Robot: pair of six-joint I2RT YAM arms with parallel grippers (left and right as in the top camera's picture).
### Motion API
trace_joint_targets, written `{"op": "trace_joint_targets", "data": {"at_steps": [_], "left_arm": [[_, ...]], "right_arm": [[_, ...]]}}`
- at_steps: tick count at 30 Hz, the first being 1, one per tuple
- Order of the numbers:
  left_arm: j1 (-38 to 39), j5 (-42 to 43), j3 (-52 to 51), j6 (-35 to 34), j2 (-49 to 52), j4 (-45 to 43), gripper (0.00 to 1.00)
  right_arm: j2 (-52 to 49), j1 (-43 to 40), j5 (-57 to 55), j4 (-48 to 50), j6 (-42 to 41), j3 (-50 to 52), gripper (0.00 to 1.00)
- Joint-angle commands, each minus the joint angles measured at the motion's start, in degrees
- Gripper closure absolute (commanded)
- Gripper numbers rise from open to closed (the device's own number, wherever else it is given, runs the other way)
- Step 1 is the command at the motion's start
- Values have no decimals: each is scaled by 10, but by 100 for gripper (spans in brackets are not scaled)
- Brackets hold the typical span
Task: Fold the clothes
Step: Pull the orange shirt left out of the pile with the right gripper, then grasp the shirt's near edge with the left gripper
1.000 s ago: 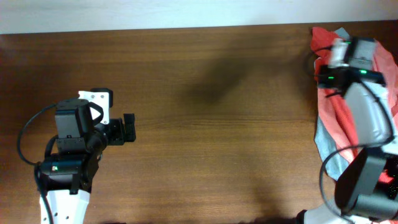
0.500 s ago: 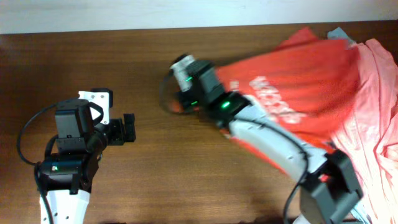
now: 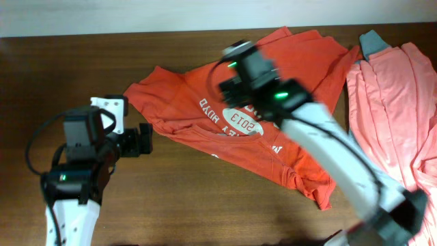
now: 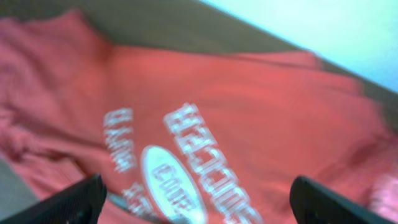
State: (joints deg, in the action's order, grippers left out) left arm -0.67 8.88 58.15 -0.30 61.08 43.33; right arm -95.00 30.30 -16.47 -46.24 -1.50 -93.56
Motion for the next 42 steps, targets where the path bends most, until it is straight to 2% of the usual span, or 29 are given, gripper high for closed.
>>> {"op": "trace_joint_targets", "data": {"at_steps": [1,5,10,16,22,23,27,28,35,38,42], "left_arm": [[15,24,11,-39,73,-2,6],[30,61,11,-125,190,-2,9],[37,80,11,-209,313,-10,9],[42,147,11,-216,430,-91,19],[49,157,11,-226,462,-170,23],[51,157,11,-227,464,-183,27],[52,157,11,-229,466,-215,78],[52,157,11,-229,466,-218,99],[19,64,30,-209,461,-218,99],[-43,63,82,-189,454,-205,99],[-150,66,206,-189,453,-157,99]], "right_arm": [[81,-59,-23,-53,-7,-32,1],[134,-128,-22,-112,-7,-32,1],[147,-173,-22,-160,-7,-32,1],[145,-185,-22,-180,-7,-32,1],[145,-185,-22,-181,-7,-32,1],[145,-185,-22,-181,-7,-32,1],[145,-185,-22,-184,-7,-32,1],[145,-185,-22,-186,-7,-32,1],[145,-185,-23,-201,-7,-32,1],[145,-185,-23,-207,-7,-32,1],[145,-185,-22,-207,-7,-32,1]]}}
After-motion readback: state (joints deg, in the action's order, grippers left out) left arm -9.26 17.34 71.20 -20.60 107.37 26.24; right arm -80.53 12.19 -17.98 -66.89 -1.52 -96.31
